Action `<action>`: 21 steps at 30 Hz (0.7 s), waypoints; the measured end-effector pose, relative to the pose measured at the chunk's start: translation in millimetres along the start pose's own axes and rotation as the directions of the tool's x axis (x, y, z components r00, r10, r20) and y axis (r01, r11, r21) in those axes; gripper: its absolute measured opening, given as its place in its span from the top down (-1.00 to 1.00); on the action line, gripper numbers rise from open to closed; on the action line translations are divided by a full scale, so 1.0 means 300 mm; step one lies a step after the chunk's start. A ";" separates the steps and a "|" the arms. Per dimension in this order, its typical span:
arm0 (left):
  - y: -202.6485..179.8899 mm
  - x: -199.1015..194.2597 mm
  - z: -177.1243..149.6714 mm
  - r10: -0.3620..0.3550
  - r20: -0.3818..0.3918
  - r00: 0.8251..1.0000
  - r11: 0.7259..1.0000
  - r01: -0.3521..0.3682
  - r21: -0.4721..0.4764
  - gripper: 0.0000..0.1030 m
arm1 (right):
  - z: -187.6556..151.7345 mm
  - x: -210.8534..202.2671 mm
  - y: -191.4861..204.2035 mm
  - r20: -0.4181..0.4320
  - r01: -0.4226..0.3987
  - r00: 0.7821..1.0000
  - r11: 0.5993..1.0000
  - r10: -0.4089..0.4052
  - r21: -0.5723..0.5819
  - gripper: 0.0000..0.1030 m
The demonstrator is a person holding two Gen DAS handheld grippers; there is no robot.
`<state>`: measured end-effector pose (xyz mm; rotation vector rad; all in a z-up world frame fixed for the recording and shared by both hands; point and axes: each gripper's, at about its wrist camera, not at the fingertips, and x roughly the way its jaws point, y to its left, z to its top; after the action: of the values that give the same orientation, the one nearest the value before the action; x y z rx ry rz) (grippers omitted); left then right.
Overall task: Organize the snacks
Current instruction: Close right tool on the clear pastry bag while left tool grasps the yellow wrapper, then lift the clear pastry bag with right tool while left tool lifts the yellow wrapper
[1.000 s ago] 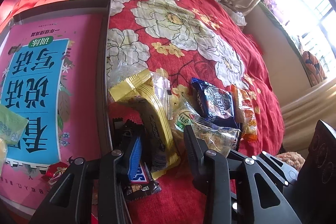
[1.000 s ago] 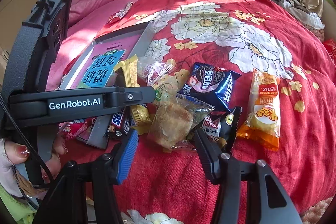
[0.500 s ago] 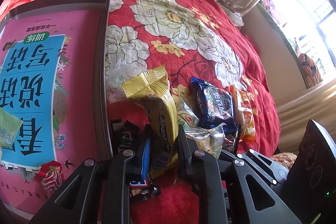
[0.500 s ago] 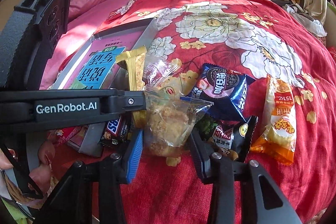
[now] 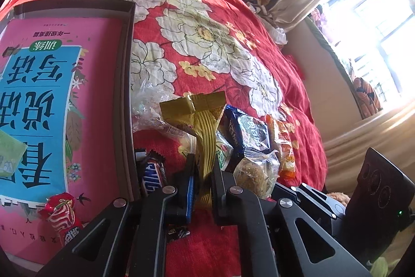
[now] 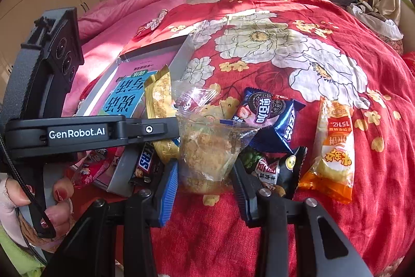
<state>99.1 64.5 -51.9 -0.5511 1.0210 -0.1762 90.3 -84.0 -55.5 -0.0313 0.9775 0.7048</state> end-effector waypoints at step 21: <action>0.017 -0.198 -0.003 -0.029 0.133 0.991 0.999 0.027 0.021 0.81 | 0.022 -0.067 0.008 0.081 -0.028 0.996 1.000 0.028 -0.001 0.21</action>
<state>66.8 91.6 -9.6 -0.5521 0.8808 -0.1715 86.8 -90.8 -35.6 0.0114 0.9017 0.7260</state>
